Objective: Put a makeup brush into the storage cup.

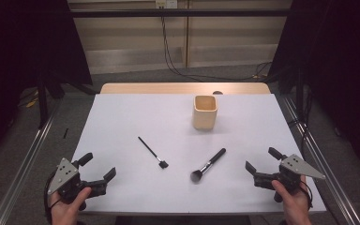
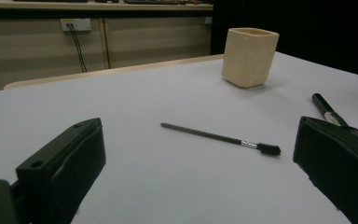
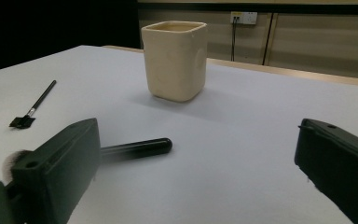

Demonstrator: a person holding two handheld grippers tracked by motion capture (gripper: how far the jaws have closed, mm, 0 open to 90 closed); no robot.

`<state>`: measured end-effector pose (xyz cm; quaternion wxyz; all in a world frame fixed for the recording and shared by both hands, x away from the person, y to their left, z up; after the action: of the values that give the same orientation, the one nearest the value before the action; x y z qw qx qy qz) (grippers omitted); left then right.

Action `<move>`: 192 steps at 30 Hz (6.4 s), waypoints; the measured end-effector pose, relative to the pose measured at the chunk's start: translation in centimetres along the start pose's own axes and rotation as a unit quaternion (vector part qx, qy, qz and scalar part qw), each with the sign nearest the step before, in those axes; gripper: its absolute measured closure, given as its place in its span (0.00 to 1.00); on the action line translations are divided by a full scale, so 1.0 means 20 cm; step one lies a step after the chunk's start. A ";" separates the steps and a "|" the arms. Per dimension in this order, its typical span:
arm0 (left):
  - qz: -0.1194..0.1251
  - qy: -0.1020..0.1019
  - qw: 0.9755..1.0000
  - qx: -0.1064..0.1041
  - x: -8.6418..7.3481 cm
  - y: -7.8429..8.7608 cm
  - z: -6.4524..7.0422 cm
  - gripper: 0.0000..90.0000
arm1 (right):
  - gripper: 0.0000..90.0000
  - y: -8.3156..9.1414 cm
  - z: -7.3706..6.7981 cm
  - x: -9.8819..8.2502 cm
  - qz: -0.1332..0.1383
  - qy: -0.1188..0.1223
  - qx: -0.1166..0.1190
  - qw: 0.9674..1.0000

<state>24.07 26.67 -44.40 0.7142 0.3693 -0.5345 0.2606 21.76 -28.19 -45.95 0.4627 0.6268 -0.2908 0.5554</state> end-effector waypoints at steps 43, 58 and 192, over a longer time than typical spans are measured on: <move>-0.028 -0.014 0.999 -0.042 0.09 -0.21 0.07 0.03 | 0.00 -0.02 -0.02 0.00 -0.004 -0.007 0.017 1.000; -0.033 -0.035 0.997 -0.057 0.17 -0.37 0.09 0.03 | 0.00 -0.03 -0.02 0.00 -0.002 -0.007 0.019 1.000; -0.515 -0.259 0.790 -0.208 0.14 -1.15 0.04 0.38 | 0.00 -0.04 -0.04 0.00 -0.013 -0.002 0.038 0.999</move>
<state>42.13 12.27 -47.26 0.6365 0.4865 -0.4711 -0.3691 22.15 -27.09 -46.26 0.4453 0.6482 -0.2626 0.5591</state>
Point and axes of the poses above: each handheld gripper's, and its own axes: y roughly backward along the jaws, x roughly out of its top, z roughly to its right, the point moved 2 cm from there along -y, roughly forward along the jaws, and after that the axes turned 6 degrees about y, right-handed, at the moved point
